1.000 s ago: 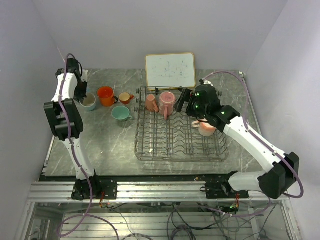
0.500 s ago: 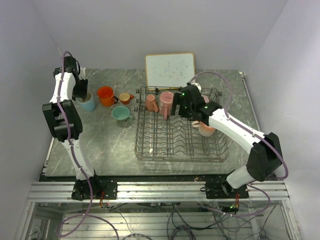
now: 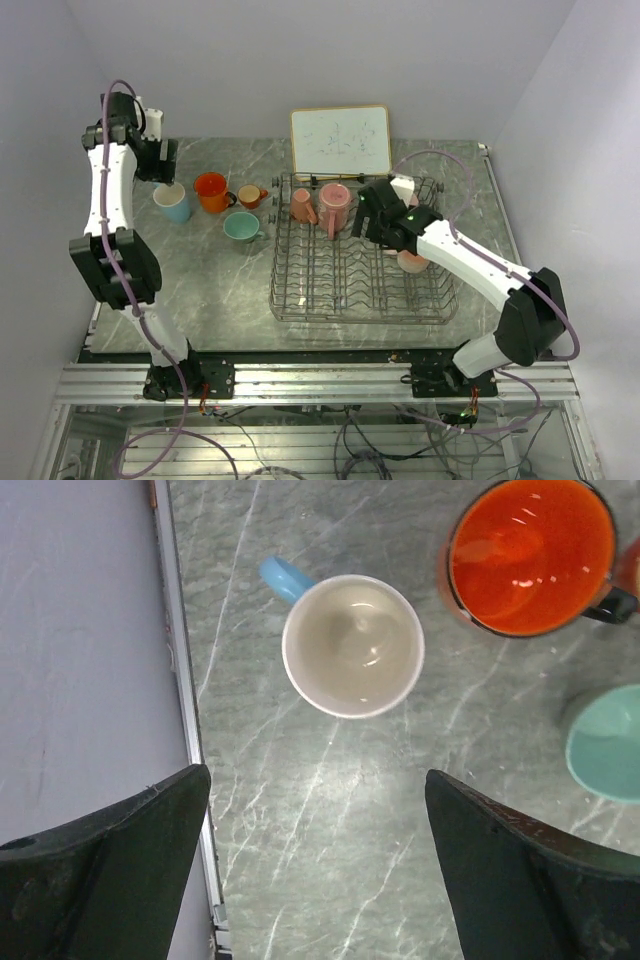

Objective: Unload the cups from the dish rack

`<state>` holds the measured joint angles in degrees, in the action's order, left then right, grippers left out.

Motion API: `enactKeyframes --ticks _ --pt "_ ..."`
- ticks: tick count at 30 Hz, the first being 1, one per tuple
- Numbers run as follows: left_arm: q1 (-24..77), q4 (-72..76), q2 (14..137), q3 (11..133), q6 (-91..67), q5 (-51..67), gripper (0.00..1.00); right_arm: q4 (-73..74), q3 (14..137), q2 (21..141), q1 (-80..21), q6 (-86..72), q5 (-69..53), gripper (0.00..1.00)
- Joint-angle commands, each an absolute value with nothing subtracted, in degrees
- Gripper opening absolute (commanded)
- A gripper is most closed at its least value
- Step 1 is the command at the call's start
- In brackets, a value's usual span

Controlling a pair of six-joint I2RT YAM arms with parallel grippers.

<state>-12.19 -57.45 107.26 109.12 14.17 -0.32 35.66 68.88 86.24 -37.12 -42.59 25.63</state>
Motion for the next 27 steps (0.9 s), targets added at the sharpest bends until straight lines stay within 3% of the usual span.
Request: enactKeyframes --ticks 1,5,19,27 --pt "-12.6 -63.2 102.2 111.0 16.8 6.1 0.99 44.9 66.8 84.6 -37.0 -56.4 32.1 0.85" --pt "-12.5 -65.5 99.4 109.1 18.2 9.4 0.99 50.8 67.8 87.3 -37.0 -66.6 33.2 0.78" --pt "-12.2 -68.0 93.2 102.2 21.4 16.4 0.99 56.1 75.0 99.5 -37.4 -85.9 41.2 0.77" --pt "-12.2 -67.8 92.7 101.5 21.7 16.9 0.99 59.7 75.4 101.9 -37.4 -96.8 43.9 0.71"
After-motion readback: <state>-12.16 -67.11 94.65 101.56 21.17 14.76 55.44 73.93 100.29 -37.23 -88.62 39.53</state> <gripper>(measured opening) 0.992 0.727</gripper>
